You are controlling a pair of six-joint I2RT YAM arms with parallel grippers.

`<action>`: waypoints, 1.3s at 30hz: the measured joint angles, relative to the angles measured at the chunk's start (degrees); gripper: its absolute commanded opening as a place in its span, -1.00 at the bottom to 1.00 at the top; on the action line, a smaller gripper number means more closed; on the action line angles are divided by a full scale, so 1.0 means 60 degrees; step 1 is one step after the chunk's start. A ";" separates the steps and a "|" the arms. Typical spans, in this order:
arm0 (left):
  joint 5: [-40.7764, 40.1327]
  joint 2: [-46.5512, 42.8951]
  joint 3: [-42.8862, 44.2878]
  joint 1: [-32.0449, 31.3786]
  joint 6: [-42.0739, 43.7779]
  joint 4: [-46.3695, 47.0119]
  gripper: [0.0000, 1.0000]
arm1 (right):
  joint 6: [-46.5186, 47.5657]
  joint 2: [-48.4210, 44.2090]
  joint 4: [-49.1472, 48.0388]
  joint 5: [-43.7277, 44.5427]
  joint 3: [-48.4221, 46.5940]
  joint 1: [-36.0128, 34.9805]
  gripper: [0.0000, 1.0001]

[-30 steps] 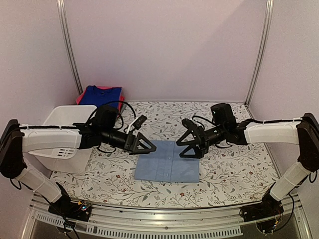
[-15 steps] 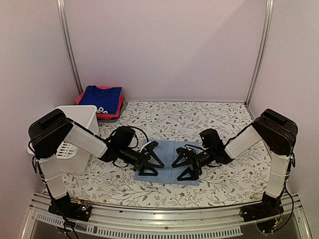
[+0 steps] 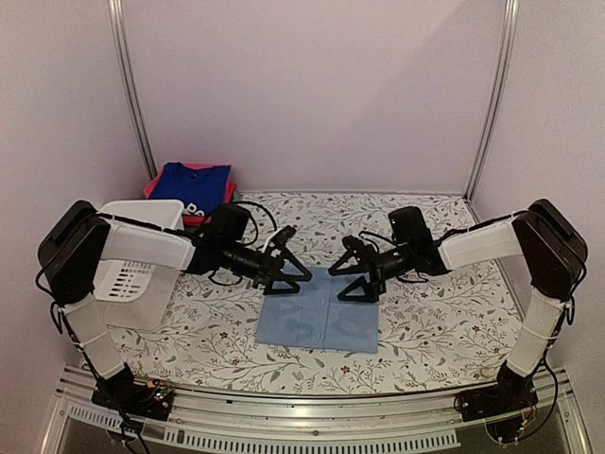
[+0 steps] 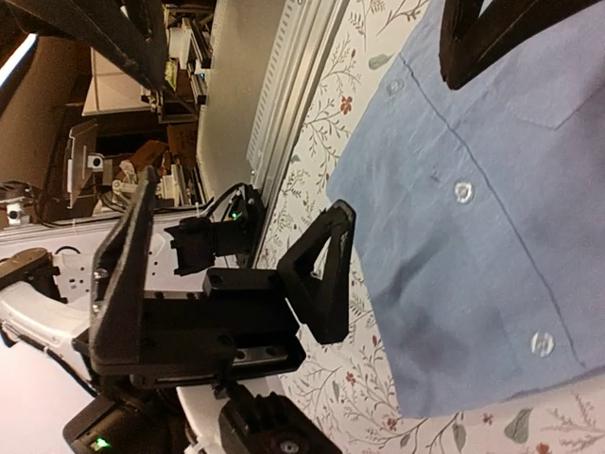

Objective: Fold and stack the mixed laundry pile
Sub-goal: Smooth out the square-folded shirt at the center of the board.

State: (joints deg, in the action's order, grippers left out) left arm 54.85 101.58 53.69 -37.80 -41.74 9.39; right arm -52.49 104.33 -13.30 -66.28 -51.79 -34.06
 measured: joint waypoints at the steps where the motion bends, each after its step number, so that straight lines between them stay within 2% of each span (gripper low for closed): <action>1: -0.0011 0.0106 0.0408 0.0000 0.0055 0.0018 0.99 | 0.0117 -0.0007 0.0117 0.0102 -0.0594 0.0040 0.98; 6: -0.0124 0.1574 0.1701 0.0000 -0.0098 0.0572 0.99 | 0.0025 0.0863 -0.0313 0.0466 -0.2116 0.0087 0.98; 11: -0.0583 0.2816 0.1759 0.0069 -0.0474 0.0710 0.99 | -0.0098 0.2368 -0.0474 0.0856 -0.2091 0.0186 0.98; 15: -0.0579 0.2659 0.1013 0.0280 -0.0634 0.1249 0.99 | 0.0131 0.2546 -0.0594 0.0812 -0.1537 0.0470 0.98; 19: -0.0718 0.2018 0.0386 0.0543 -0.0514 0.0965 1.00 | 0.0699 0.2160 0.0346 0.0816 -0.1519 0.0670 0.98; 24: -0.0976 0.1606 0.1104 0.0678 -0.0146 0.0047 0.99 | 0.1166 0.1512 0.1756 0.0958 -0.2208 0.1038 0.98; 31: -0.1162 0.2452 0.3115 0.0699 -0.0353 0.0408 0.99 | 0.0594 0.1654 0.0856 0.0965 -0.2743 0.1042 0.98; 36: -0.1450 0.3552 0.2754 0.0969 -0.0889 0.1005 0.99 | 0.0408 0.2834 0.0488 0.1049 -0.2688 0.1107 0.98; 39: -0.1395 0.3708 0.2492 0.1304 -0.0976 0.1421 0.99 | 0.0517 0.3075 0.0259 0.0827 -0.2586 0.1333 0.98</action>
State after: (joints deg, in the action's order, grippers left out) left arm 46.48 123.83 68.64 -29.98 -47.59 17.91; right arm -49.39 122.78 -11.75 -61.32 -67.31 -26.06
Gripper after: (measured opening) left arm 0.996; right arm 0.989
